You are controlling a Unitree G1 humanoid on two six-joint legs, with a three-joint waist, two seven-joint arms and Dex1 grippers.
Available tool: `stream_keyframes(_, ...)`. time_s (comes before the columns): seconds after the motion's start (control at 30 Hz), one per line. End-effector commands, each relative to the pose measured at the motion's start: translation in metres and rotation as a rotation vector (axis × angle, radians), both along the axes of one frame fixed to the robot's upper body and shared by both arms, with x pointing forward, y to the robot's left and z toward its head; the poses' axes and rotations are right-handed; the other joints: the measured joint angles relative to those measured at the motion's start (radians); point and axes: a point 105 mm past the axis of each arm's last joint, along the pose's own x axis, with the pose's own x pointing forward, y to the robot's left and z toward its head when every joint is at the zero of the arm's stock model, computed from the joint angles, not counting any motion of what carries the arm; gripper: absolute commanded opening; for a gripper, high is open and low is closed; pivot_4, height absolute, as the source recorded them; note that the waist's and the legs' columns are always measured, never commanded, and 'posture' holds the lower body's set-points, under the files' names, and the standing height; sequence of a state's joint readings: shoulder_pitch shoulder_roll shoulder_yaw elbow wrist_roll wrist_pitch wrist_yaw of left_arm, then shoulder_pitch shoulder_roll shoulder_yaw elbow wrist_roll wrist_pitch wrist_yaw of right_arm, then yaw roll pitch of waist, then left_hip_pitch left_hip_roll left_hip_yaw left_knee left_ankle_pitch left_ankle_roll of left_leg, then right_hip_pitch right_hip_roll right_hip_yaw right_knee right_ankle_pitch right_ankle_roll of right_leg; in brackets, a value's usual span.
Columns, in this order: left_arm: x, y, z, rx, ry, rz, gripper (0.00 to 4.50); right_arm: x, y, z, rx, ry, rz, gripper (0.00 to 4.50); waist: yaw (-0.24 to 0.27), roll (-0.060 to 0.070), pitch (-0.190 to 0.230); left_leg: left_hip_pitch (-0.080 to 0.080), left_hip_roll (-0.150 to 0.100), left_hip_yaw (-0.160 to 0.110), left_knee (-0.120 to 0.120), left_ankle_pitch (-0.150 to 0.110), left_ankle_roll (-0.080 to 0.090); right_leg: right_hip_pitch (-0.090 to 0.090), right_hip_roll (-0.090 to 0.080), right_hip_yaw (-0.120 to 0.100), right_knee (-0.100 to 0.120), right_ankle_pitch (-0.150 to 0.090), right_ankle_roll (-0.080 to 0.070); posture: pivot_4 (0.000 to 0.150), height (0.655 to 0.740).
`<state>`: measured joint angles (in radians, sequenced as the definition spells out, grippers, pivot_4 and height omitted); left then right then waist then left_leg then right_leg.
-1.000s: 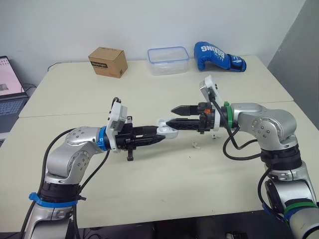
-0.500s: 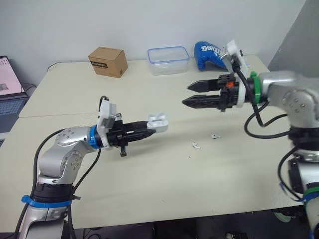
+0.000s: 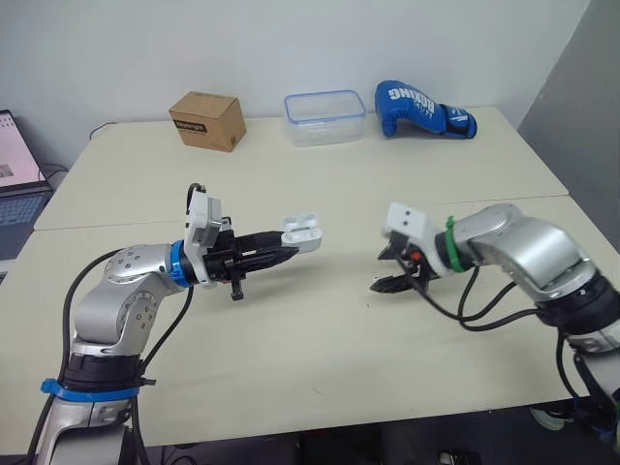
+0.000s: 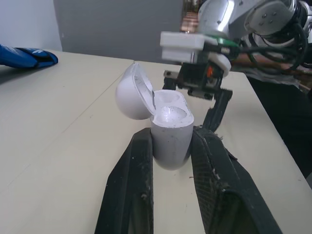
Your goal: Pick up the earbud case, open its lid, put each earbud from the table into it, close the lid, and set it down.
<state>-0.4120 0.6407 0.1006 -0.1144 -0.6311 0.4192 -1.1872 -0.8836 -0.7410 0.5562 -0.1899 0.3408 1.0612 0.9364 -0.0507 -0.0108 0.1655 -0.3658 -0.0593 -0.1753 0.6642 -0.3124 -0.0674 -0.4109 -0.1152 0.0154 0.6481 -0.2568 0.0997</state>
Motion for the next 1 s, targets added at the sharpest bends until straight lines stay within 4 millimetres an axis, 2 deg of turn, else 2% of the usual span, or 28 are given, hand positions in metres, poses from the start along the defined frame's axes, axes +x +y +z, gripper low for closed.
stream_keyframes(0.03, -0.004, -0.005, 0.013, -0.009, -0.054, -0.021, 0.71, 0.008, -0.001, -0.002, -0.026, -0.036, -0.045, 3.66, 0.000, 0.000, 0.000, 0.000, 0.000, 0.000, 0.000, 0.000, 0.000, 0.000, 0.000, 0.000, 0.000, 0.000, 0.000, 0.150, 0.7307)
stream_keyframes(0.27, -0.007, -0.006, 0.011, -0.002, -0.045, -0.019, 0.71, 0.017, -0.010, -0.019, -0.047, -0.027, -0.119, 3.66, 0.000, 0.000, 0.000, 0.000, 0.000, 0.000, 0.000, 0.000, 0.000, 0.000, 0.000, 0.000, 0.000, 0.000, 0.000, 0.150, 0.7307)
stream_keyframes(0.6, -0.007, -0.008, 0.009, -0.003, -0.035, -0.022, 0.71, 0.018, -0.013, -0.025, -0.049, -0.018, -0.139, 3.66, 0.000, 0.000, 0.000, 0.000, 0.000, 0.000, 0.000, 0.000, 0.000, 0.000, 0.000, 0.000, 0.000, 0.000, 0.000, 0.150, 0.7307)
stream_keyframes(0.7, -0.007, -0.009, 0.009, -0.004, -0.033, -0.022, 0.71, 0.017, -0.013, -0.026, -0.052, -0.022, -0.131, 3.07, 0.000, 0.000, 0.000, 0.000, 0.000, 0.000, 0.000, 0.000, 0.000, 0.000, 0.000, 0.000, 0.000, 0.000, 0.000, 0.150, 0.7307)
stream_keyframes(0.77, -0.007, -0.008, 0.009, -0.004, -0.032, -0.022, 0.71, 0.015, -0.014, -0.027, -0.059, -0.022, -0.117, 2.42, 0.000, 0.000, 0.000, 0.000, 0.000, 0.000, 0.000, 0.000, 0.000, 0.000, 0.000, 0.000, 0.000, 0.000, 0.000, 0.150, 0.7307)
stream_keyframes(1.0, -0.008, -0.010, 0.007, -0.005, -0.029, -0.020, 0.71, 0.018, -0.019, -0.029, -0.075, -0.036, -0.110, 2.42, 0.000, 0.000, 0.000, 0.000, 0.000, 0.000, 0.000, 0.000, 0.000, 0.000, 0.000, 0.000, 0.000, 0.000, 0.000, 0.150, 0.7307)
